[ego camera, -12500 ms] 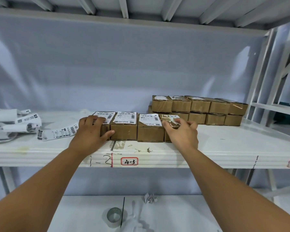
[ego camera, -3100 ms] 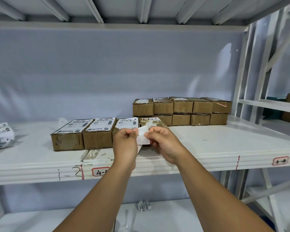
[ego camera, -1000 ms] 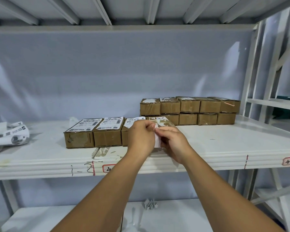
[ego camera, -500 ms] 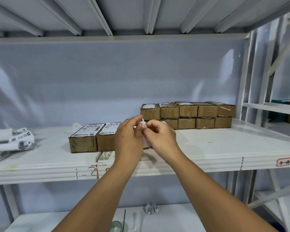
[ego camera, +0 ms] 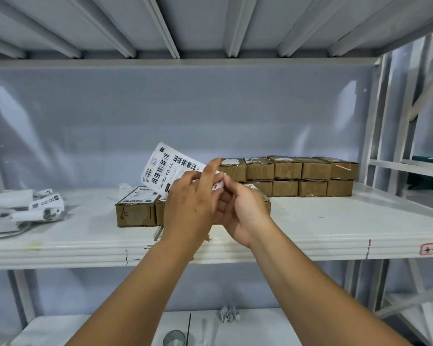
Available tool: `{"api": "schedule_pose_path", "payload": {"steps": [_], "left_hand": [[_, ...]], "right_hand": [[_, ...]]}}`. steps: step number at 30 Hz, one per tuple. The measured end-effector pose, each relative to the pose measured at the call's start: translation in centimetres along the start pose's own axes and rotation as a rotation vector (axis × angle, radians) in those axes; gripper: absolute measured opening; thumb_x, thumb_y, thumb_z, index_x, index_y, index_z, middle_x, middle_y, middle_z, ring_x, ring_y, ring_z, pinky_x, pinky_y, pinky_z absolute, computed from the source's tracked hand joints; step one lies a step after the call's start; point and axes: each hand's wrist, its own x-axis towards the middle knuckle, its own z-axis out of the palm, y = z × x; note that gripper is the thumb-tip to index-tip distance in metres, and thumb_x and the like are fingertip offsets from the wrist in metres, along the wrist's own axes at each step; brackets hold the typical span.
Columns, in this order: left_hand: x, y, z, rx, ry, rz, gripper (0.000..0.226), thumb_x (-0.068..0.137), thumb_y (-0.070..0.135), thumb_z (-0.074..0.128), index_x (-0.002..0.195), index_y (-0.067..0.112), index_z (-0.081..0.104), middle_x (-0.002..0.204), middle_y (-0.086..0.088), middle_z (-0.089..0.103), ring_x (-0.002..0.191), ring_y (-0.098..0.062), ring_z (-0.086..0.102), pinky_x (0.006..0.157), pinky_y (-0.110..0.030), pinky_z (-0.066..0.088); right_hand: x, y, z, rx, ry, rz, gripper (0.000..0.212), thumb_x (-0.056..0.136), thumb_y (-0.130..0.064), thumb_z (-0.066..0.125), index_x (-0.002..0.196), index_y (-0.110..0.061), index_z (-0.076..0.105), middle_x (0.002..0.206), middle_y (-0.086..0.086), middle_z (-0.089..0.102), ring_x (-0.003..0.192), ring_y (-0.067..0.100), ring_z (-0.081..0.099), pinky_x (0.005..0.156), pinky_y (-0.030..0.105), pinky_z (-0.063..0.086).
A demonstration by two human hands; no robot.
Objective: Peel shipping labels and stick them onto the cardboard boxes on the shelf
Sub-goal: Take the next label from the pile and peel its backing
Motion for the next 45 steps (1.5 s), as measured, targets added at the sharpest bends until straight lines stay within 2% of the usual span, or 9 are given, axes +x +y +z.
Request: {"api": "schedule_pose_path", "payload": {"steps": [2,5,11,18,27,31,34,39,45], "left_hand": [[0.1,-0.7,0.2,0.002,-0.061,0.045,0.035,0.087,0.031,0.045,0.120,0.021,0.053,0.088,0.000,0.070,0.092,-0.018,0.051,0.074,-0.034,0.047],[0.1,-1.8,0.8,0.063,-0.084,0.153,0.033,0.088,0.029,0.043,0.101,0.011,0.068,0.102,-0.003,0.070,0.096,-0.018,0.049,0.080,-0.028,0.041],[-0.9,-2.5,1.0,0.107,-0.050,0.194,0.026,0.090,0.022,0.050,0.088,0.008,0.072,0.092,-0.004,0.071,0.083,-0.025,0.064,0.067,-0.031,0.053],[-1.0,-2.0,1.0,0.095,-0.111,-0.023,0.034,0.089,0.029,0.042,0.079,0.015,0.072,0.079,0.003,0.069,0.075,-0.021,0.058,0.062,-0.030,0.049],[-0.6,-2.2,1.0,0.005,-0.073,-0.185,0.038,0.084,0.034,0.041,0.073,0.016,0.072,0.080,0.003,0.068,0.075,-0.025,0.056,0.067,-0.034,0.047],[-0.6,-2.0,0.9,-0.070,-0.135,-0.309,0.023,0.092,0.023,0.053,0.082,0.012,0.071,0.090,0.000,0.066,0.088,-0.024,0.054,0.074,-0.030,0.040],[-0.7,-1.8,1.1,-0.169,-0.153,-0.471,0.018,0.093,0.019,0.054,0.088,0.011,0.069,0.095,0.003,0.062,0.087,-0.015,0.052,0.069,-0.024,0.030],[-0.2,-1.4,0.7,-0.345,-0.168,-0.665,0.020,0.093,0.020,0.055,0.080,0.011,0.067,0.077,0.005,0.059,0.075,-0.014,0.048,0.059,-0.024,0.026],[0.2,-1.8,0.8,-0.623,-0.179,-0.871,0.034,0.091,0.018,0.059,0.057,0.013,0.060,0.057,0.002,0.048,0.064,-0.019,0.043,0.064,-0.027,0.033]], "right_hand": [[0.0,-0.2,0.1,0.052,0.014,0.008,0.025,0.098,-0.019,0.044,0.082,-0.010,0.062,0.065,0.006,0.066,0.051,0.017,0.063,0.057,0.033,0.052],[0.0,-0.3,0.2,0.067,0.072,0.001,0.024,0.095,-0.013,0.043,0.076,-0.008,0.058,0.053,0.007,0.061,0.042,0.018,0.057,0.054,0.034,0.052],[0.6,0.3,0.2,0.162,0.129,0.135,0.022,0.091,-0.012,0.041,0.072,-0.010,0.051,0.050,0.003,0.054,0.040,0.015,0.053,0.044,0.022,0.049],[0.9,1.8,0.4,0.163,0.184,0.116,0.022,0.093,-0.015,0.055,0.072,-0.010,0.057,0.054,0.002,0.062,0.049,0.014,0.060,0.047,0.021,0.053],[0.5,2.8,0.3,0.053,0.053,-0.066,0.014,0.094,-0.003,0.051,0.088,-0.003,0.063,0.062,0.003,0.065,0.056,0.012,0.064,0.056,0.021,0.054],[0.6,3.1,0.4,-0.159,0.139,-0.156,0.021,0.090,-0.001,0.051,0.072,-0.008,0.059,0.055,0.000,0.056,0.054,0.014,0.051,0.053,0.024,0.046],[0.9,3.3,0.3,-0.380,0.212,-0.254,0.023,0.085,-0.003,0.050,0.064,-0.011,0.053,0.057,0.001,0.047,0.061,0.017,0.040,0.059,0.030,0.034],[0.7,3.0,0.1,-0.554,0.221,-0.342,0.023,0.085,-0.004,0.049,0.063,-0.012,0.047,0.062,0.005,0.044,0.063,0.017,0.039,0.059,0.028,0.031],[0.5,3.1,-0.4,-0.581,0.217,-0.388,0.023,0.083,-0.002,0.050,0.062,-0.011,0.050,0.055,-0.005,0.052,0.056,0.010,0.044,0.056,0.024,0.035]]}}
